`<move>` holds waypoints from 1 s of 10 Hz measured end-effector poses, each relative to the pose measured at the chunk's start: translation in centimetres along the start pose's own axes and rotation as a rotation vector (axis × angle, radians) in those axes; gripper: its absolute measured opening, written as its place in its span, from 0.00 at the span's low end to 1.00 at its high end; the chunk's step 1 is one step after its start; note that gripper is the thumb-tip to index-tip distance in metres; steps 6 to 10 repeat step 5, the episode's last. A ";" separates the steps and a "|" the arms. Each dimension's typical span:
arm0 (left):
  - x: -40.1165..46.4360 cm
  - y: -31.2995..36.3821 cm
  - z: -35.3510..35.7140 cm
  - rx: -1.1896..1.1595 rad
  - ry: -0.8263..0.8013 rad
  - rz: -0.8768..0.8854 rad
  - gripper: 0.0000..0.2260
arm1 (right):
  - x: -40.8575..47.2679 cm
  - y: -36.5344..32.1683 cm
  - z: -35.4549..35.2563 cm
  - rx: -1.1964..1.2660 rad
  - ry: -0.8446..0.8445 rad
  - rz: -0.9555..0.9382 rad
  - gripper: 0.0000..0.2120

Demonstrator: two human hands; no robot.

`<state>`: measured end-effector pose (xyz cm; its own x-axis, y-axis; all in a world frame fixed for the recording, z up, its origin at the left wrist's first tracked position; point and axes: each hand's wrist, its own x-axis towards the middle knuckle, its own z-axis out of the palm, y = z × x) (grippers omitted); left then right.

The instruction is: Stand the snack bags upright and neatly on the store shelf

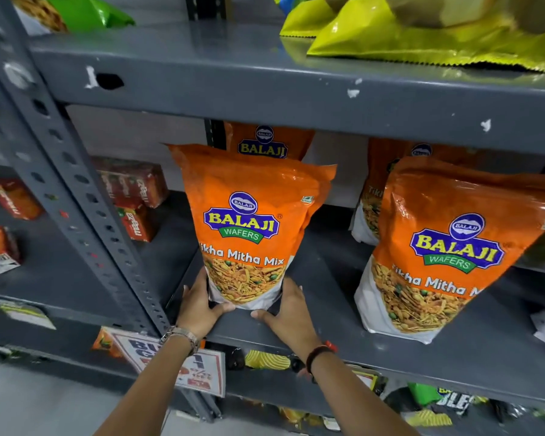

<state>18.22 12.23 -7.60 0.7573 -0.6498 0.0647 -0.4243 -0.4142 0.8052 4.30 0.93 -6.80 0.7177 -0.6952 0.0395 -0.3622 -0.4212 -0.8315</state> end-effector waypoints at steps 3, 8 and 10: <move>-0.1 0.2 -0.2 0.042 -0.052 0.003 0.36 | -0.1 0.0 0.3 -0.042 0.004 0.025 0.30; -1.0 0.3 0.3 -0.021 0.039 -0.044 0.40 | -0.8 -0.1 -0.4 0.155 0.005 0.080 0.41; -1.0 0.3 0.3 -0.021 0.039 -0.044 0.40 | -0.8 -0.1 -0.4 0.155 0.005 0.080 0.41</move>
